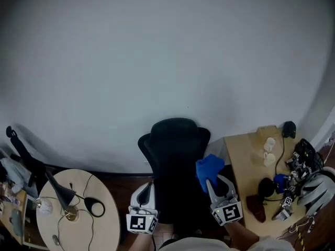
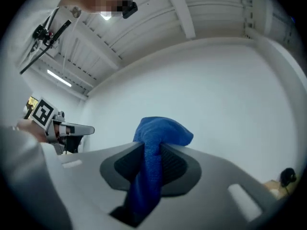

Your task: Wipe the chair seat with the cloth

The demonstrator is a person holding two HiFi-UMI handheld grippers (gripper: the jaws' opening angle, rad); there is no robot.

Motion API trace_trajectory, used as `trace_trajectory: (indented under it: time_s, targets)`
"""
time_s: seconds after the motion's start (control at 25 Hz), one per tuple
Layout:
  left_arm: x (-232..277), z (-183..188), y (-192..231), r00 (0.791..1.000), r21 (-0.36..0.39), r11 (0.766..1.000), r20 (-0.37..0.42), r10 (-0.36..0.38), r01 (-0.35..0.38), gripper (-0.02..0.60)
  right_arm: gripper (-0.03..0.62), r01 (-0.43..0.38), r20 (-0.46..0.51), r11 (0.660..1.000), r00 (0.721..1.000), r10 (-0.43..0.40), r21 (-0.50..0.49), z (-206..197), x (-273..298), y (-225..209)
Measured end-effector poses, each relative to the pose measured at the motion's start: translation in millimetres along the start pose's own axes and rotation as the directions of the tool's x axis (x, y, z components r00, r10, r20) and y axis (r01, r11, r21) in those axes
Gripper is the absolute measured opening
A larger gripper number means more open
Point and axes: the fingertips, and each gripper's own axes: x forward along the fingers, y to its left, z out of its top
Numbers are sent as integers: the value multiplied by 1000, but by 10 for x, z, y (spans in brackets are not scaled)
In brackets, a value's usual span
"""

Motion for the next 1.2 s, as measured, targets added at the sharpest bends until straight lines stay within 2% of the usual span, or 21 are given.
trace_trajectory:
  time_s: [0.12, 0.24, 0.28, 0.44, 0.52, 0.68, 0.84, 0.96, 1.04, 1.16, 1.2]
  targets:
    - [-172, 52, -99, 1000, 21, 1000, 28, -7, 7, 29, 93, 28, 29, 999, 999, -27, -35, 119, -247, 15]
    - [18, 453, -22, 999, 27, 999, 16, -34, 33, 29, 94, 63, 4, 998, 998, -63, -10, 458, -106, -81]
    - [-50, 404, -38, 999, 25, 999, 16, -38, 37, 29, 94, 71, -2, 997, 997, -71, -8, 409, -178, -41]
    - [-695, -211, -258, 998, 31, 999, 58, -38, 36, 29, 94, 81, 10, 996, 997, -81, -23, -137, -838, 313]
    - [-844, -207, -304, 996, 33, 999, 75, -40, 38, 29, 94, 84, 22, 996, 996, -84, -28, -133, -992, 434]
    - [-1254, 25, -485, 995, 41, 998, 94, -46, 42, 29, 94, 61, 44, 998, 997, -61, -14, 101, -1365, 704]
    - [-1931, 127, -895, 997, 41, 998, 67, -49, 47, 29, 95, 30, 61, 1000, 998, -29, -11, 329, -2080, 1021]
    - [-2483, 206, -1291, 997, 34, 999, -71, -39, 42, 29, 95, 15, 81, 1000, 997, -14, -17, 619, -2669, 1257]
    - [-2844, 368, -1637, 998, 41, 999, -52, -34, 36, 29, 95, 12, 85, 1000, 996, -10, -18, 809, -3155, 1359]
    - [-3463, 560, -2201, 994, 36, 998, -101, -42, 46, 29, 94, 7, 82, 1000, 997, -6, -14, 1070, -3918, 1517]
    - [-3644, 666, -2354, 997, 38, 998, -64, -44, 47, 29, 94, 8, 79, 1000, 997, -8, -8, 1140, -4164, 1571]
